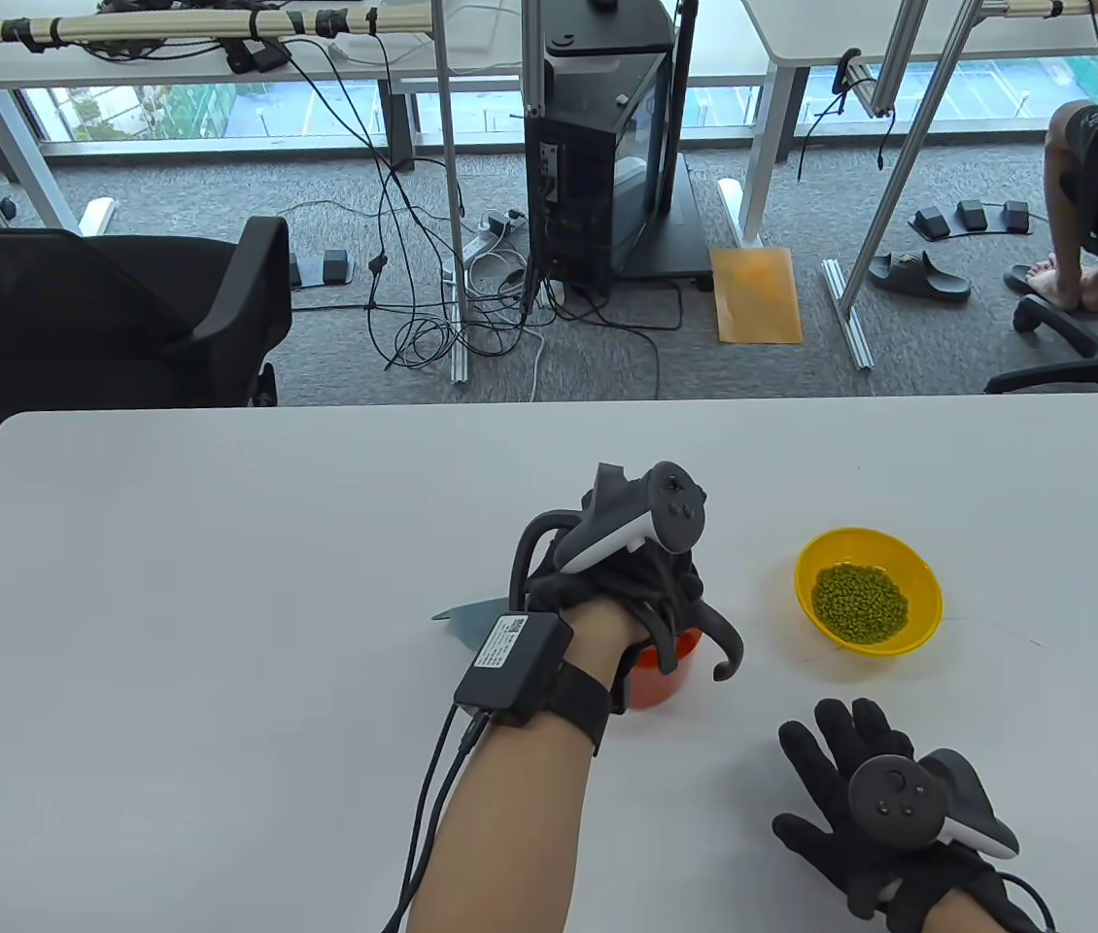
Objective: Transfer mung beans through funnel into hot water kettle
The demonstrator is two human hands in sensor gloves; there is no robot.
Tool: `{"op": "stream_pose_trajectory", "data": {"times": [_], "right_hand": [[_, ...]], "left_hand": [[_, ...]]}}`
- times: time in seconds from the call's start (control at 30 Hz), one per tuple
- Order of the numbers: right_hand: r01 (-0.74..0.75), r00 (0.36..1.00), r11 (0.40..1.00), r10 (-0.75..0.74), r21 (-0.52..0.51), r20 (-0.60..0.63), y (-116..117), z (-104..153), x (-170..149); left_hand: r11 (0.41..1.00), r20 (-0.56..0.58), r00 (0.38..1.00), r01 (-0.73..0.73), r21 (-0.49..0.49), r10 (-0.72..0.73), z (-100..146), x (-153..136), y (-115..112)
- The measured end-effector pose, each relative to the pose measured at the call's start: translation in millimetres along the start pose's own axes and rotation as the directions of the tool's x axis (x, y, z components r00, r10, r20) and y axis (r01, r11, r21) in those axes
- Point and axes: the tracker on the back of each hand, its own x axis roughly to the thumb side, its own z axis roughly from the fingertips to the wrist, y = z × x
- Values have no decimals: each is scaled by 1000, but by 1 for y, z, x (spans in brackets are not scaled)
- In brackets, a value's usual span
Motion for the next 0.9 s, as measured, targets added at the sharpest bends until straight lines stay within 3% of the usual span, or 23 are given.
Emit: {"op": "stream_pose_trajectory", "data": {"times": [0.17, 0.37, 0.6, 0.7, 0.77, 0.9], "right_hand": [[4, 1000, 1000, -4, 1, 11, 1, 0, 0], [20, 1000, 1000, -20, -4, 17, 1, 0, -1], [49, 998, 999, -49, -3, 28, 1, 0, -2], [55, 998, 998, -56, 8, 22, 3, -1, -4], [57, 998, 998, -57, 10, 20, 3, -1, -5], [55, 998, 998, -55, 12, 17, 3, -1, -5]], "left_hand": [[960, 30, 968, -250, 125, 249, 30, -36, 20], [836, 48, 864, -498, 230, 501, 61, -98, 22], [528, 129, 599, -773, 352, 790, 89, -170, -1], [361, 132, 424, -869, 339, 896, 94, -200, -21], [260, 125, 317, -906, 335, 940, 97, -220, -36], [112, 137, 178, -914, 390, 974, 105, -255, -63]]}}
